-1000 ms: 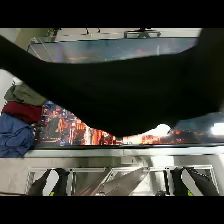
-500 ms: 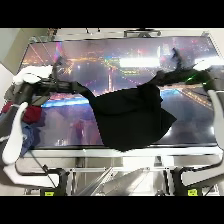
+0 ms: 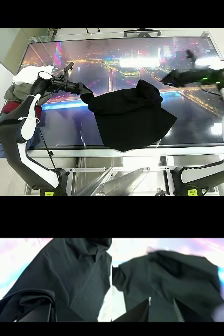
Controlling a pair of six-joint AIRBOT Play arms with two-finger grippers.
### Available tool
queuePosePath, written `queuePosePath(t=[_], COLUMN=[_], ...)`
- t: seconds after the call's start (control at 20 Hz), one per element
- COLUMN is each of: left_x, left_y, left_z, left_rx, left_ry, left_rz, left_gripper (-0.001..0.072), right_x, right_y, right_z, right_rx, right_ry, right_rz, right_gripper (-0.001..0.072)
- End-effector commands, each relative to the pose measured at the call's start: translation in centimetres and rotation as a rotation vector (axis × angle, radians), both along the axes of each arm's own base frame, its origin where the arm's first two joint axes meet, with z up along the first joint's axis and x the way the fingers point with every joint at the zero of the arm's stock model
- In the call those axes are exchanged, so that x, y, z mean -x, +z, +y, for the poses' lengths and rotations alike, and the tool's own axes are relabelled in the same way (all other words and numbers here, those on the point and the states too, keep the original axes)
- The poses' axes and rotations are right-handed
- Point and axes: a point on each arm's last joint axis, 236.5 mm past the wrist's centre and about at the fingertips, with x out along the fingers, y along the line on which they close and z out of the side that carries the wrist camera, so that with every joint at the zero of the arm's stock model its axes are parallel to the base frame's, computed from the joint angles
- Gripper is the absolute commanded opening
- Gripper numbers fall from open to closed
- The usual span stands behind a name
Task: Fold the shirts.
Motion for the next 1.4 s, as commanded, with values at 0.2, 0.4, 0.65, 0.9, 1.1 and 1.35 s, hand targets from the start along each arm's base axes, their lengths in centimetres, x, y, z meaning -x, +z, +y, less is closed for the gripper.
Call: queuePosePath(t=[0.2, 0.4, 0.65, 0.9, 1.1, 1.35], left_x=[-0.4, -1.0, -1.5, -1.4, -2.2, -1.1], left_y=[-0.7, -0.7, -0.7, -0.7, -0.8, -0.9], left_z=[2.4, 3.8, 6.2, 6.1, 7.2, 10.5], left_rx=[-0.027, -0.029, -0.027, -0.027, -0.036, -0.009], left_ry=[0.018, 0.052, 0.100, 0.093, 0.133, 0.187], left_rz=[0.012, 0.008, 0.011, 0.013, -0.002, 0.076], left_gripper=[0.0022, 0.0022, 0.0022, 0.0022, 0.0022, 0.0020], right_x=[13.7, 18.5, 20.1, 17.6, 14.0, 3.7], right_y=[-3.9, -9.9, -15.2, -16.3, -17.1, -13.3], right_z=[-8.1, -5.0, -3.8, -2.9, -3.1, -6.4], right_rx=[0.073, 0.052, 0.089, 0.054, 0.029, 0.033], right_ry=[-0.208, -0.307, -0.357, -0.382, -0.418, -0.382], right_rz=[0.327, 0.415, 0.470, 0.417, 0.369, 0.211], right_gripper=[0.0348, 0.0660, 0.0658, 0.0404, 0.0129, 0.0021])
